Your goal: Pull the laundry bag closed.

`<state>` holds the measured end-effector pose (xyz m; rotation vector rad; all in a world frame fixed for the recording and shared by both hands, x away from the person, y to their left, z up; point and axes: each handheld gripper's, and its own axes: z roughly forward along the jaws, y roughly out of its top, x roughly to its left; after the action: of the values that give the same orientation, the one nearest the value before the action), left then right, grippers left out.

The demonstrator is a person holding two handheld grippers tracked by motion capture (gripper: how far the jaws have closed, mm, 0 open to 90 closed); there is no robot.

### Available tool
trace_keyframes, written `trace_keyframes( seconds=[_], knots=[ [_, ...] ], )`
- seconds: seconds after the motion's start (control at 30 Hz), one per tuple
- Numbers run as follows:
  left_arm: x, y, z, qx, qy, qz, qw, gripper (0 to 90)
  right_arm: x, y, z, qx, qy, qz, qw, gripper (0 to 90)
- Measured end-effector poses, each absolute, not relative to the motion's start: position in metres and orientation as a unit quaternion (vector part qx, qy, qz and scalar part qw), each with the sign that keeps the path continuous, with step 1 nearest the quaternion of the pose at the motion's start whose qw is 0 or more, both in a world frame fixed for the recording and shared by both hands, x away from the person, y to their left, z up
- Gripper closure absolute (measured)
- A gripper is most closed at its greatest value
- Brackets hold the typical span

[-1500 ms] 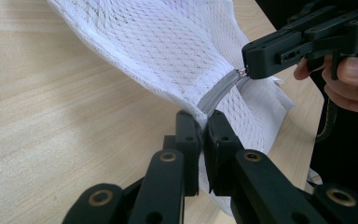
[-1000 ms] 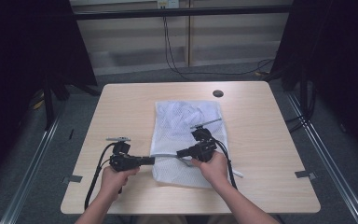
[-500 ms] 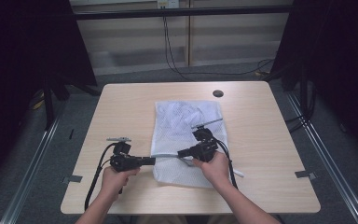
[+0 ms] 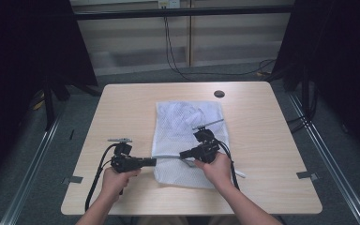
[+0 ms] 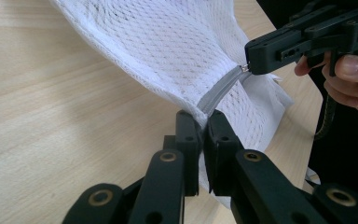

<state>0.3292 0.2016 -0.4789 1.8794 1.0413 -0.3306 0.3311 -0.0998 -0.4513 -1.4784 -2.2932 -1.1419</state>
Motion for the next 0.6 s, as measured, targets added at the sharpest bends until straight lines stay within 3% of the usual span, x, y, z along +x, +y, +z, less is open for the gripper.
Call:
trace_keyframes(
  seconds=[0.6],
  knots=[
    [0.3286,0.2012,-0.4783,0.763,0.425,-0.134,0.469,85.3,0.3308,-0.1084,-0.45,-0.5,-0.769,-0.387,0.096,87.0]
  ],
)
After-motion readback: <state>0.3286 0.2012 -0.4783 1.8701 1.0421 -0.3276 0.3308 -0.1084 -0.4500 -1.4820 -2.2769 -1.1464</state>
